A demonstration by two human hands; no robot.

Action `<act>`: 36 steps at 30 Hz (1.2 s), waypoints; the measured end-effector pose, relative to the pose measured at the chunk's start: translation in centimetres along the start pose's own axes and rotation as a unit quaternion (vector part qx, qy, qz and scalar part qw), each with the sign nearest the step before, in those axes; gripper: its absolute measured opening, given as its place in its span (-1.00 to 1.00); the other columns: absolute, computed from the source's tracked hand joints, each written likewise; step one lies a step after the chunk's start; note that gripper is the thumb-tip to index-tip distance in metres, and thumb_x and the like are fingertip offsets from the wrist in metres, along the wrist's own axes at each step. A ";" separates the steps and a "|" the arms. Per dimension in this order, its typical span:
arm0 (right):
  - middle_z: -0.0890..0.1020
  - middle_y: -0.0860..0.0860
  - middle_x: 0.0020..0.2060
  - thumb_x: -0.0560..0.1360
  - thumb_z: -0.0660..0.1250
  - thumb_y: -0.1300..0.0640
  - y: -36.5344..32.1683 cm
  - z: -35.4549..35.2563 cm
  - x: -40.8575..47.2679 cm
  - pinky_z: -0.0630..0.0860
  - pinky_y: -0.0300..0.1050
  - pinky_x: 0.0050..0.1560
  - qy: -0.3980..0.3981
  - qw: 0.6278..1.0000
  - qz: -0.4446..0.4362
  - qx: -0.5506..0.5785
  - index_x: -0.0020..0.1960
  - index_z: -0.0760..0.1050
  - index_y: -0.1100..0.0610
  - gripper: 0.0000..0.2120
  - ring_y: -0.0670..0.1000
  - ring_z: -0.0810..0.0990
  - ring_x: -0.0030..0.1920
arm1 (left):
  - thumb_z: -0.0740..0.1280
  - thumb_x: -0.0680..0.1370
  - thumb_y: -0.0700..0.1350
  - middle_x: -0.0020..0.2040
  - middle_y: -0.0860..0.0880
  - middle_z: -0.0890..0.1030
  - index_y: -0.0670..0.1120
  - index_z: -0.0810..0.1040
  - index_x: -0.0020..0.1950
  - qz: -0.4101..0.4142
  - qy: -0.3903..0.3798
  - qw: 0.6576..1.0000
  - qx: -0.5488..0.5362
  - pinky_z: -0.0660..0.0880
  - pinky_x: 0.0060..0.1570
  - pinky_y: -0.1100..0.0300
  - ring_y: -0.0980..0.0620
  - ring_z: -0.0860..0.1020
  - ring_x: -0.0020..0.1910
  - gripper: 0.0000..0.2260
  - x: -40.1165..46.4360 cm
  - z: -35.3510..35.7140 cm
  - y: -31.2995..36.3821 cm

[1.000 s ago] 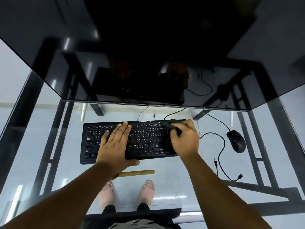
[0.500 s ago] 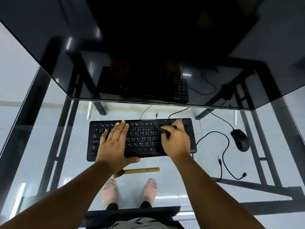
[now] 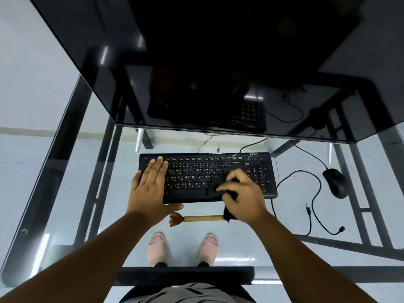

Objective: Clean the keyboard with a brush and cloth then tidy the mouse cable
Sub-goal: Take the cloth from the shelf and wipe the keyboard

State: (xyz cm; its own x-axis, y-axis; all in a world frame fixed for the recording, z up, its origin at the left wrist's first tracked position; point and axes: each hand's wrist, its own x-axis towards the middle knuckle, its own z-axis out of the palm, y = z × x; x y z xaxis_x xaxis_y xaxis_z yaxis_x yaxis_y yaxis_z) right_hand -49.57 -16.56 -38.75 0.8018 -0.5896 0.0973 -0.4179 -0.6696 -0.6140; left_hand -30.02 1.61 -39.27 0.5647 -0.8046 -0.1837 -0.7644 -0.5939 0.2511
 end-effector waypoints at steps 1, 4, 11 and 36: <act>0.49 -0.14 -0.07 0.39 0.28 0.11 -0.1 0.1 -0.5 0.53 -0.20 -0.32 -0.018 1.000 -0.016 -0.010 -0.11 0.70 -0.04 -0.77 -0.09 0.54 -0.29 | 0.34 0.27 0.43 0.59 -0.03 0.00 -0.07 -0.01 0.58 -0.006 -0.001 1.000 -0.002 -0.07 0.51 -0.05 0.00 -0.06 0.56 0.07 -0.1 -0.1 -0.3; 0.49 -0.12 -0.05 0.39 0.30 0.14 -1.2 0.9 0.0 0.50 -0.24 -0.34 -0.049 0.997 -0.037 -0.043 -0.08 0.70 -0.07 -0.76 -0.08 0.53 -0.28 | 0.37 0.25 0.43 0.59 -0.05 -0.03 -0.08 -0.03 0.57 -0.025 -0.005 1.000 -0.011 -0.08 0.50 -0.07 -0.02 -0.08 0.56 0.10 -0.5 -0.4 -1.4; 0.50 -0.09 0.03 0.44 0.29 0.13 -4.8 3.2 2.2 0.51 -0.12 -0.23 -0.144 0.980 -0.102 -0.092 0.01 0.68 -0.12 -0.74 -0.01 0.55 -0.05 | 0.38 0.25 0.42 0.59 -0.05 0.00 -0.09 -0.03 0.57 -0.037 -0.006 0.999 -0.026 0.01 0.50 -0.07 -0.03 -0.01 0.56 0.11 -0.9 -0.3 -2.2; 0.52 -0.05 0.14 0.54 0.26 0.14 -4.2 3.5 8.3 0.63 -0.02 -0.05 -0.003 0.980 0.170 -0.099 0.20 0.59 0.00 -0.73 0.07 0.59 -0.04 | 0.37 0.19 0.48 0.59 0.03 -0.15 -0.06 -0.21 0.57 -0.003 -0.061 0.998 0.013 -0.04 0.50 0.03 0.05 -0.10 0.56 0.22 1.5 -2.6 -4.0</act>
State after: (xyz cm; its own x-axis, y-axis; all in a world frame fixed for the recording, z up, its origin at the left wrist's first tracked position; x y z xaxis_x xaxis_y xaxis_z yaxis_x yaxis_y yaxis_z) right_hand -39.66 -17.08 -38.06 0.6034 -0.7921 -0.0915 -0.7358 -0.5089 -0.4468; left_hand -25.32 2.76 -38.11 0.5292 -0.7937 -0.3000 -0.7693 -0.5980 0.2249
